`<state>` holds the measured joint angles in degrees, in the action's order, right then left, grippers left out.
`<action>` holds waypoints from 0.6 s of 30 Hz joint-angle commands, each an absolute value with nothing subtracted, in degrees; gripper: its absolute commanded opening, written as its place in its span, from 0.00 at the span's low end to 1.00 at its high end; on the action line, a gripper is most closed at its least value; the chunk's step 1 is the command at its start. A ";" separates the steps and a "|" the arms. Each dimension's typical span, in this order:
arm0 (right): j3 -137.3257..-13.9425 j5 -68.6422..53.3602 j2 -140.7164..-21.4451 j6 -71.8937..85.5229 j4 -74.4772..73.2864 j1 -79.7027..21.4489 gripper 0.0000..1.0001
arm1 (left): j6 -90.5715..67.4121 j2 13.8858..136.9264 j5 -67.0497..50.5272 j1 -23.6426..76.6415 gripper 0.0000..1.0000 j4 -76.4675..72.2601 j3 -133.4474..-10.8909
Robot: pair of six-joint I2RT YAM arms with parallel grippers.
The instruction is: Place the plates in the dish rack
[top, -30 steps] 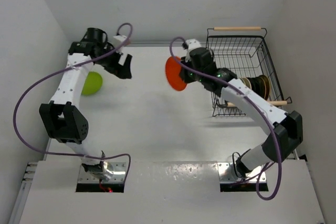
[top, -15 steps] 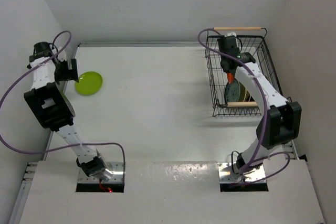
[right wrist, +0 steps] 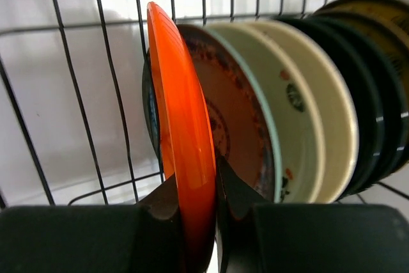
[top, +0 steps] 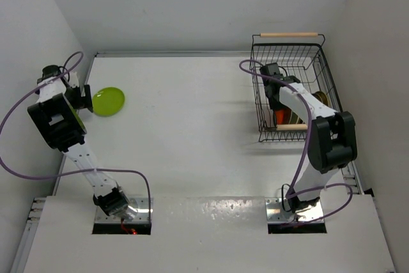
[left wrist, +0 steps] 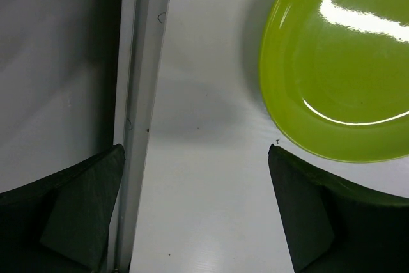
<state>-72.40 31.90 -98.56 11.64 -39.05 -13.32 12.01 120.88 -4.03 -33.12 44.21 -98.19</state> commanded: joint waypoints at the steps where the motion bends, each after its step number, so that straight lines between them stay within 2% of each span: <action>1: -71.28 28.66 -99.23 16.08 -37.44 -13.45 0.00 | 12.57 122.43 -4.74 -33.13 0.99 42.37 -99.67; 7: -72.07 28.99 -99.41 18.10 -38.58 -13.45 0.00 | 12.57 122.43 -5.45 -33.13 0.99 42.36 -98.61; 13: -76.98 36.19 -94.67 14.86 -38.84 -14.50 0.00 | 13.10 121.82 -6.50 -33.13 0.99 42.36 -98.61; 18: -78.92 35.87 -91.50 13.01 -38.50 -15.20 0.00 | 13.10 121.29 -7.12 -33.13 0.97 42.36 -98.09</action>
<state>-75.50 34.17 -96.18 13.85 -39.75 -14.55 12.84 122.80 -5.89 -33.10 43.11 -98.17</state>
